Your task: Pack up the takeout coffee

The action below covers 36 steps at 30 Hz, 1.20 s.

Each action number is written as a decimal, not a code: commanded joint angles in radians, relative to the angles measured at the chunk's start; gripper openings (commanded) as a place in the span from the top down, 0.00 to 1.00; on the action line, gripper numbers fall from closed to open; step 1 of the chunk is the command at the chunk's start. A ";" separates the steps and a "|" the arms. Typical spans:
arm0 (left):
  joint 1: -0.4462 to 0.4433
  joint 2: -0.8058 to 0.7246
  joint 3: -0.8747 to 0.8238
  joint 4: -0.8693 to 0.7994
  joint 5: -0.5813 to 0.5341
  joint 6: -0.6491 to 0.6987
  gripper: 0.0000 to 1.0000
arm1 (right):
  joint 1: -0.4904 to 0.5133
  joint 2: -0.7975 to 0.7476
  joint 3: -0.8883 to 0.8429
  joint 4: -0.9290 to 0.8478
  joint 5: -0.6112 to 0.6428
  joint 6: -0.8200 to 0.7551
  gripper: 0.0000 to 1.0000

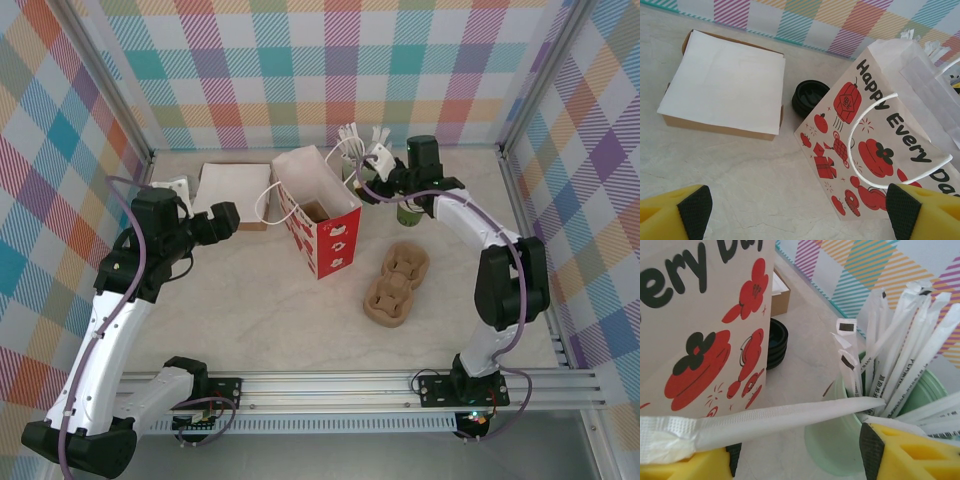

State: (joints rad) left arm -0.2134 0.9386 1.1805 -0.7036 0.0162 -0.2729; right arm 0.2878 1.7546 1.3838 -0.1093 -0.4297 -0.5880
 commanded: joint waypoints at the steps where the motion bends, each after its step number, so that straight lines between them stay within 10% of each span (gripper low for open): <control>1: 0.008 0.002 -0.012 0.021 -0.015 -0.008 0.08 | 0.005 0.024 0.054 0.013 -0.076 0.019 0.41; 12: 0.009 0.004 -0.020 0.025 -0.013 -0.011 0.08 | -0.008 0.034 0.120 -0.061 -0.107 0.033 0.80; 22: 0.008 0.004 -0.030 0.032 -0.006 -0.017 0.07 | -0.012 0.003 0.122 -0.069 -0.107 0.043 0.96; 36: 0.008 0.000 -0.039 0.035 -0.007 -0.018 0.07 | -0.015 -0.024 0.053 -0.073 -0.083 -0.014 0.53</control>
State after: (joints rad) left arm -0.2134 0.9432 1.1519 -0.6994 0.0132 -0.2768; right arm 0.2783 1.7702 1.4433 -0.2020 -0.4812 -0.5873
